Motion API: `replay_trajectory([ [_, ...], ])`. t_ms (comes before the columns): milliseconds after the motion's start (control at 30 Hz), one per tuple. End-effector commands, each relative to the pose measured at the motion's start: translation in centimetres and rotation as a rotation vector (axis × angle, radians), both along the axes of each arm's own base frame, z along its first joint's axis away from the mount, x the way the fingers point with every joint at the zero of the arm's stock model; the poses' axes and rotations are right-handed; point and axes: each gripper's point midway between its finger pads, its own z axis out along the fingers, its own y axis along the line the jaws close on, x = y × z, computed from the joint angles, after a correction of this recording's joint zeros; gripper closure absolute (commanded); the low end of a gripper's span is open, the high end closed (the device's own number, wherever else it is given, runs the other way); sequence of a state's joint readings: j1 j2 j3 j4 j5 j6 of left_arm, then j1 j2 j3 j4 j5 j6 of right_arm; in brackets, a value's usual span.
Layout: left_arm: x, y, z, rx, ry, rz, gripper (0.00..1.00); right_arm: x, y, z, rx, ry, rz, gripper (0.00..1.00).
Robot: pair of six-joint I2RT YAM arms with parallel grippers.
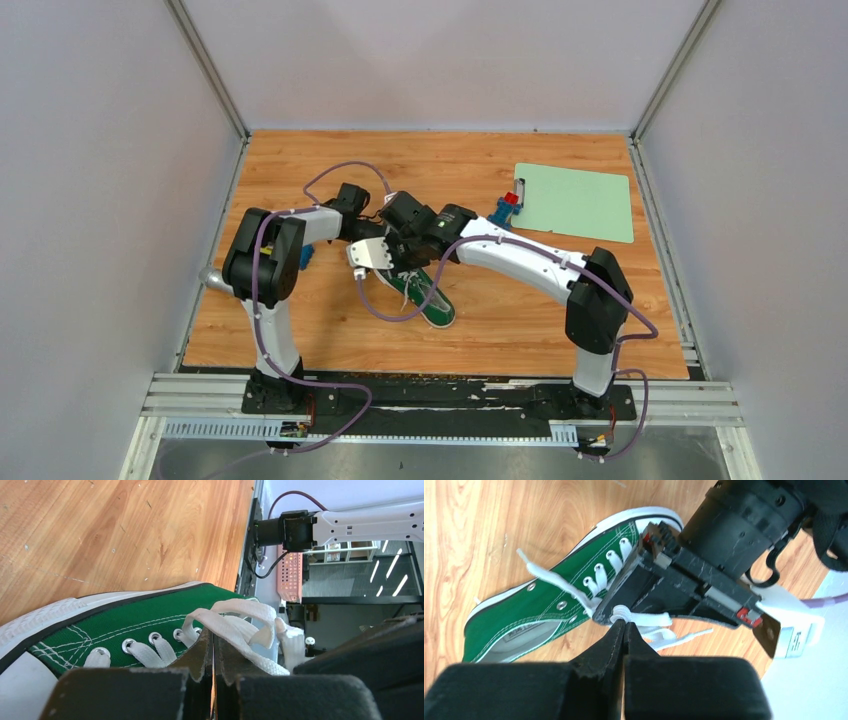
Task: Tie the shoes
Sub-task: Wrap the shoelace around the shoelace.
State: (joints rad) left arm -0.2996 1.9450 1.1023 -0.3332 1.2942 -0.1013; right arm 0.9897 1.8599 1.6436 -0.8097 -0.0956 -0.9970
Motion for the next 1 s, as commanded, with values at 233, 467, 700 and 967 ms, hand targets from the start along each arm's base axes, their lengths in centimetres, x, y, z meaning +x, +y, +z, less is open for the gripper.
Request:
replay_trajectory([
  [233,-0.2,0.7,2.7,-0.043,-0.058,0.034,1.00,-1.9,-3.7,1.6,0.017,0.071,-0.060,1.00],
  [467,-1.5,1.3,2.3,-0.022,-0.067,0.031,1.00,-2.9,-5.7,-2.2,-0.020,0.227,-0.157,1.00],
  [700,-2.2,1.8,1.2,0.030,-0.086,0.045,1.00,-4.0,-6.1,-3.9,-0.015,0.352,-0.210,1.00],
  [967,-1.8,1.9,0.2,0.061,-0.099,0.043,1.00,-5.4,-7.6,-6.2,-0.008,0.528,-0.249,0.97],
])
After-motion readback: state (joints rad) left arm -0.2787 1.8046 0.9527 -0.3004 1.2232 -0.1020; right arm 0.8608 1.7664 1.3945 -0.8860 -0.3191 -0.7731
